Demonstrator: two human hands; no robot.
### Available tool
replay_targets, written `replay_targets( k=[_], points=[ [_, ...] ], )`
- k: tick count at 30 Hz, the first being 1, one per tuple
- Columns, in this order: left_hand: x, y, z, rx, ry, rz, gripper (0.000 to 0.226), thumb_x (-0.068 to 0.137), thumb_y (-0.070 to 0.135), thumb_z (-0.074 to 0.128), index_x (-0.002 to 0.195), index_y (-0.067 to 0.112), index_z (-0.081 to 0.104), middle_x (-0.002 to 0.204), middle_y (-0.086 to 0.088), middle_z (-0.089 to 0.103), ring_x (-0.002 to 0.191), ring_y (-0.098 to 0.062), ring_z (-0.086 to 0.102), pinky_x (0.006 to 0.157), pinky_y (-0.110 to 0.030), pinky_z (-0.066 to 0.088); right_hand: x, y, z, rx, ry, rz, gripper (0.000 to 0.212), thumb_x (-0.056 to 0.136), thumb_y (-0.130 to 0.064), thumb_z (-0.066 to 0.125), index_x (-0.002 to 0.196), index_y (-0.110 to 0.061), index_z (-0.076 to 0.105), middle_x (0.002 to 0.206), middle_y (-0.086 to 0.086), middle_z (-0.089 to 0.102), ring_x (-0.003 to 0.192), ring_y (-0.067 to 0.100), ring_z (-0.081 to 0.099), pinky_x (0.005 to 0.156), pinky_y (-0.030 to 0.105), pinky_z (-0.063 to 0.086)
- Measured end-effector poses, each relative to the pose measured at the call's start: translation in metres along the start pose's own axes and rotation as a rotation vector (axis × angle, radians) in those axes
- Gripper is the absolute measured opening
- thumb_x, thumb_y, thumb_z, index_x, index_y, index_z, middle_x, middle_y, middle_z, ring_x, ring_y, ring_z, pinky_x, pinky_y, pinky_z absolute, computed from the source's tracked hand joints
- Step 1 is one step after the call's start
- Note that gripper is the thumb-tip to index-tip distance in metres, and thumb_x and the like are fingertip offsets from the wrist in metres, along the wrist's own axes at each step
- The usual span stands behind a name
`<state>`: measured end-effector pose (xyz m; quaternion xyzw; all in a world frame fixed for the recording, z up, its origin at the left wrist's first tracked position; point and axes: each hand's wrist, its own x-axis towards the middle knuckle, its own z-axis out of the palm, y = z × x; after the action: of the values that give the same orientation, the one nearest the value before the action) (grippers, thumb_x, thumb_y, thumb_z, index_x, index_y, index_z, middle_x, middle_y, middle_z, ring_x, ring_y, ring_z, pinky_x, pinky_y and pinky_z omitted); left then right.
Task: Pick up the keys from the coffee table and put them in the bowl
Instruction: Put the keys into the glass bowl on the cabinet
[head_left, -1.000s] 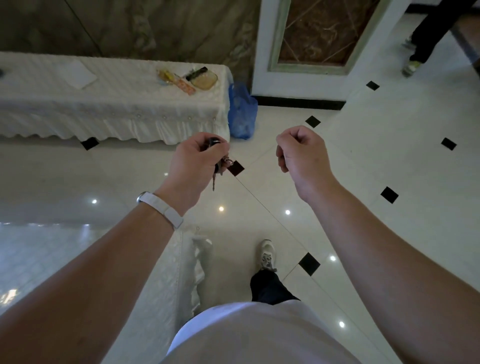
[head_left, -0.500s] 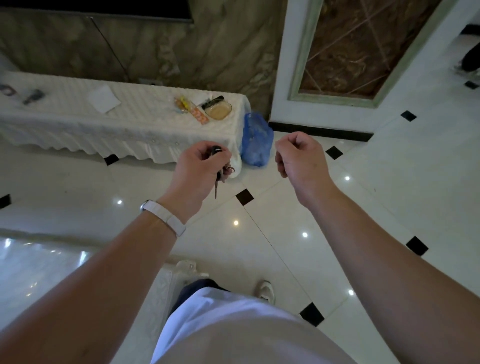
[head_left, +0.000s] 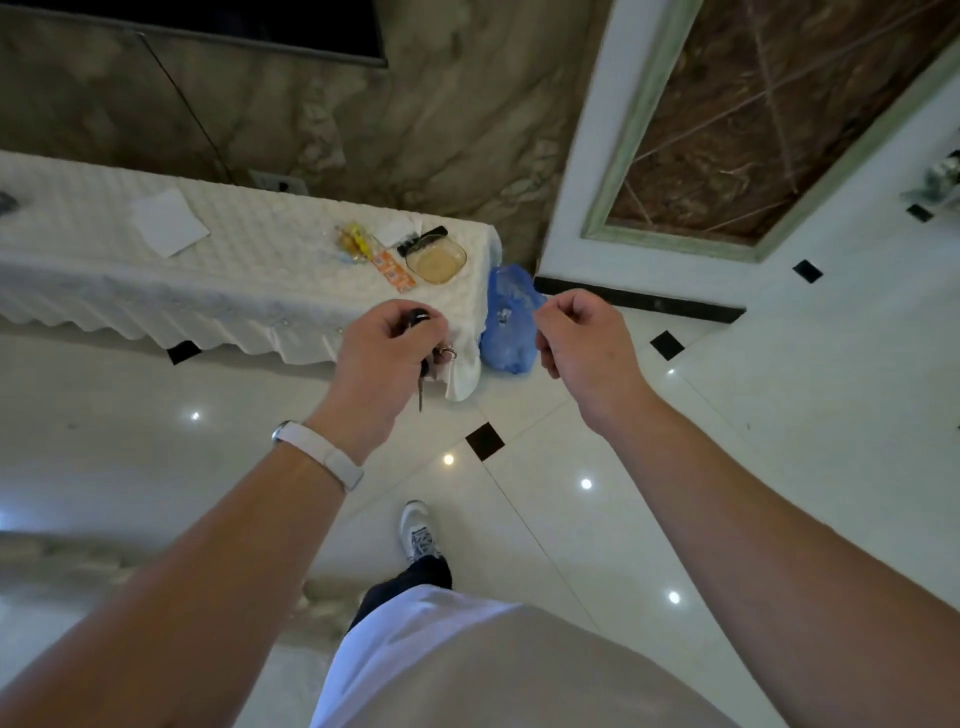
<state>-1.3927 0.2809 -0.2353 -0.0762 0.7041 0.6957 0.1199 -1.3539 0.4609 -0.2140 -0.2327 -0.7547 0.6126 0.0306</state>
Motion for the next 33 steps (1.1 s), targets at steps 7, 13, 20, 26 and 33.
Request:
replay_targets(
  k=[7,13,20,26,33],
  points=[
    [0.105,0.03,-0.045,0.044,-0.034,0.006,0.002,0.079,0.021,0.071,0.079,0.022,0.072,0.081,-0.008,0.069,0.079,-0.033,0.068,0.083,-0.054,0.057,0.079,-0.044,0.073,-0.044,0.032,0.016,0.008,0.086,-0.012,0.058,0.079,-0.01,0.061,0.067,0.004,0.059,0.055,0.01,0.051,0.053,0.023,0.042],
    [0.156,0.052,-0.067,0.056,-0.038,0.009,0.002,0.086,0.013,0.068,0.086,0.014,0.069,0.077,-0.007,0.068,0.072,-0.026,0.067,0.08,-0.049,0.058,0.123,-0.065,0.109,-0.066,0.022,0.013,0.01,0.086,-0.012,0.058,0.076,-0.014,0.059,0.068,0.005,0.059,0.057,0.014,0.052,0.052,0.025,0.043],
    [0.21,0.056,-0.07,0.1,-0.004,-0.029,0.003,0.086,0.018,0.068,0.088,0.018,0.07,0.085,-0.009,0.071,0.081,-0.03,0.07,0.081,-0.047,0.059,0.18,-0.076,0.121,-0.071,0.025,0.027,0.012,0.087,-0.013,0.057,0.077,-0.014,0.061,0.064,0.003,0.059,0.057,0.013,0.052,0.052,0.025,0.044],
    [0.267,0.063,-0.055,0.083,0.035,-0.046,0.005,0.088,0.011,0.065,0.09,0.008,0.069,0.073,-0.008,0.069,0.068,-0.024,0.065,0.068,-0.038,0.058,0.251,-0.07,0.127,-0.047,-0.002,0.054,0.011,0.086,-0.013,0.058,0.077,-0.012,0.063,0.064,0.004,0.061,0.056,0.015,0.052,0.054,0.028,0.047],
    [0.362,0.082,-0.022,0.153,0.144,-0.081,0.007,0.086,0.01,0.063,0.082,0.012,0.07,0.068,-0.01,0.068,0.065,-0.025,0.066,0.064,-0.036,0.055,0.367,-0.093,0.124,-0.08,-0.109,0.005,0.008,0.089,-0.017,0.06,0.083,-0.012,0.063,0.07,0.004,0.062,0.058,0.011,0.054,0.056,0.029,0.049]
  ],
)
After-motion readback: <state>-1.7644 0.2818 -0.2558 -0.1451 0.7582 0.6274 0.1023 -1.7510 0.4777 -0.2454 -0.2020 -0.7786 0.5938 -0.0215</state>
